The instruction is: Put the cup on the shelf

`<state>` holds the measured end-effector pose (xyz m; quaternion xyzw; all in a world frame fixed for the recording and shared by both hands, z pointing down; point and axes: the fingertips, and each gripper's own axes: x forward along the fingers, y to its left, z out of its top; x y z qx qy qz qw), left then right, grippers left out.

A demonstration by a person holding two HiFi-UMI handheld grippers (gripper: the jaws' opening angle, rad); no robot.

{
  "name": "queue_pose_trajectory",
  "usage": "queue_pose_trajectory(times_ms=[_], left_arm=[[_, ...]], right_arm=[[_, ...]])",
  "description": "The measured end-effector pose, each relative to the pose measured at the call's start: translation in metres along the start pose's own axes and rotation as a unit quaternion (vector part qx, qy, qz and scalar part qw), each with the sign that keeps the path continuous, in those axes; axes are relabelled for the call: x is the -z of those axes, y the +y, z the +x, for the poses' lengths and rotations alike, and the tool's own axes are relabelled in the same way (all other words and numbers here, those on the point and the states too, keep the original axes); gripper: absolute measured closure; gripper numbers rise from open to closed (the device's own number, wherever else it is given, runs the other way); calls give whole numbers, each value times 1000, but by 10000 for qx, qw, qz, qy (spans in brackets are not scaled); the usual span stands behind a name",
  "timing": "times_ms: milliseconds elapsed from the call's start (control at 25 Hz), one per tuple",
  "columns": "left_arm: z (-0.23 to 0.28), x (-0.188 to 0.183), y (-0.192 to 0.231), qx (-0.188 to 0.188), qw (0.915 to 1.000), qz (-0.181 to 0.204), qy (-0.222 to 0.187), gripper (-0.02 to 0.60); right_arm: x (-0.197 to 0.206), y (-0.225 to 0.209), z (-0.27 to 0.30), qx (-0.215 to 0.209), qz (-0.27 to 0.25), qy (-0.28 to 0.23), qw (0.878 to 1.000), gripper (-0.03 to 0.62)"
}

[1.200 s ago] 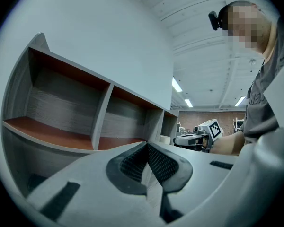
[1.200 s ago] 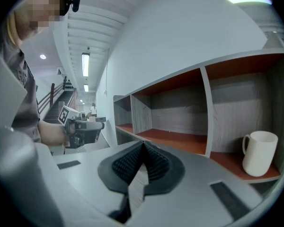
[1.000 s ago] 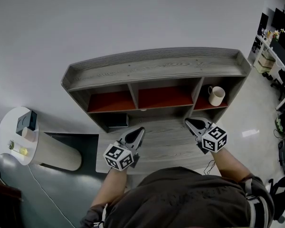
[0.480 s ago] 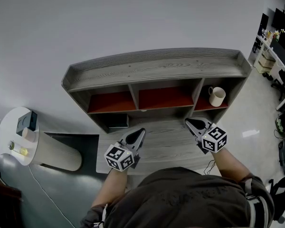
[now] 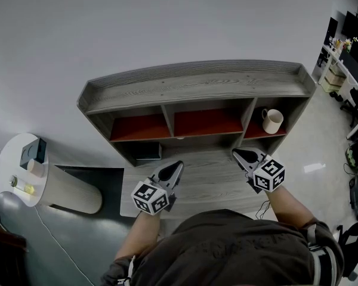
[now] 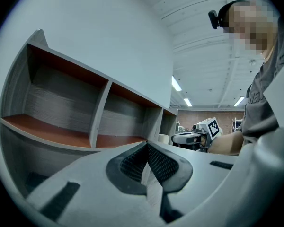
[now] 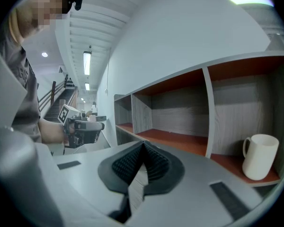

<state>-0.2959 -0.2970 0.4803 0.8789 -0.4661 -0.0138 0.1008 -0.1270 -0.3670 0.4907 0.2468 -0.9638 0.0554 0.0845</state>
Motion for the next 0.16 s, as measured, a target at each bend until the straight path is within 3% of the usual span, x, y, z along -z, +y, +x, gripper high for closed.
queue_pose_trajectory(times_ms=[160], left_arm=[[0, -1, -2, 5, 10000, -13, -18, 577]], right_arm=[[-1, 1, -1, -9, -29, 9, 10000, 605]])
